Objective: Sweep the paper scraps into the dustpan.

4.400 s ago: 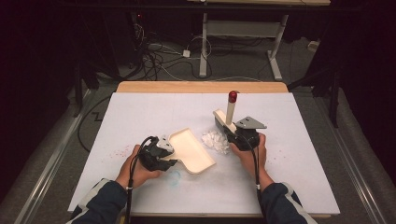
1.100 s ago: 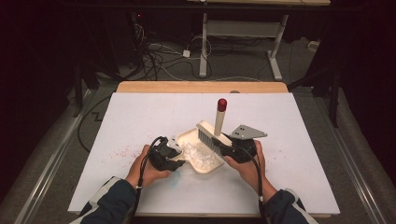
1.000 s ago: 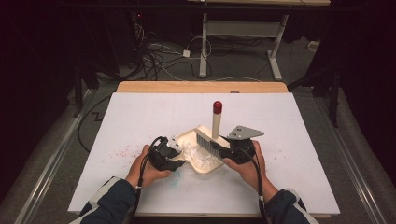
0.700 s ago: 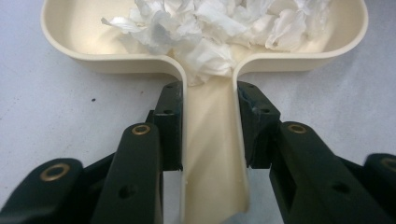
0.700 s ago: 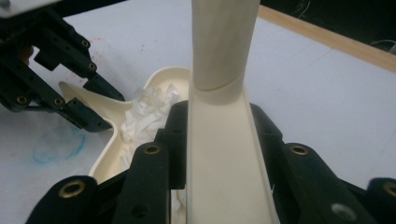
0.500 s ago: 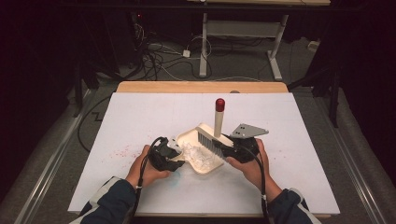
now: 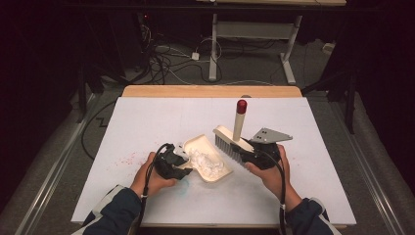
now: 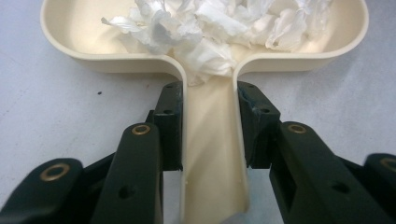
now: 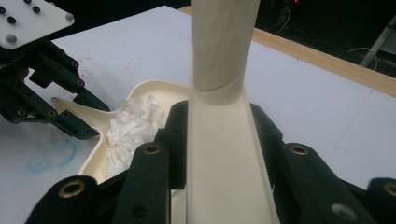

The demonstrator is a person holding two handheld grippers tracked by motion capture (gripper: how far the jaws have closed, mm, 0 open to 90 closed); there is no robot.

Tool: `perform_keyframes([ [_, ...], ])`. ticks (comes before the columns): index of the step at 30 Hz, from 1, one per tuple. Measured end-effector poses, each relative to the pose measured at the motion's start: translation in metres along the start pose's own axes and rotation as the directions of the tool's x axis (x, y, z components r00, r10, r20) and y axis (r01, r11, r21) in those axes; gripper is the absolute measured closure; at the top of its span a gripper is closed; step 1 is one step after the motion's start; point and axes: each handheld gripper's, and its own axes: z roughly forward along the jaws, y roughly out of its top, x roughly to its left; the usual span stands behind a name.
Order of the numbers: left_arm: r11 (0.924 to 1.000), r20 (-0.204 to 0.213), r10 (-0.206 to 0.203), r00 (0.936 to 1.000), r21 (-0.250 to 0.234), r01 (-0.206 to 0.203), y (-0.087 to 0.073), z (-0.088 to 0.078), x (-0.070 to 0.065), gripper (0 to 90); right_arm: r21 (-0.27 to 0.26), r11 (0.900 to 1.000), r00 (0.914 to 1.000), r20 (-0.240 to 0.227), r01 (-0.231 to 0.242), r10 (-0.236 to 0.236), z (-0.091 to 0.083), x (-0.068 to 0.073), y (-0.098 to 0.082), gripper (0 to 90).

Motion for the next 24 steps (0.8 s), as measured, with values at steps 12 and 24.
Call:
perform_keyframes([
  [12,0.9996,-0.016,-0.028,0.9995,-0.003,0.028,-0.007,-0.006,0.006,63.7,0.009,1.000,0.9996,0.029,-0.007,0.006,-0.013,-0.006,-0.004,67.7],
  [24,0.9946,-0.041,-0.103,0.9938,-0.008,0.103,-0.024,-0.016,0.021,63.7,0.029,1.000,0.9993,0.038,0.000,-0.001,-0.027,-0.010,-0.011,67.7],
])
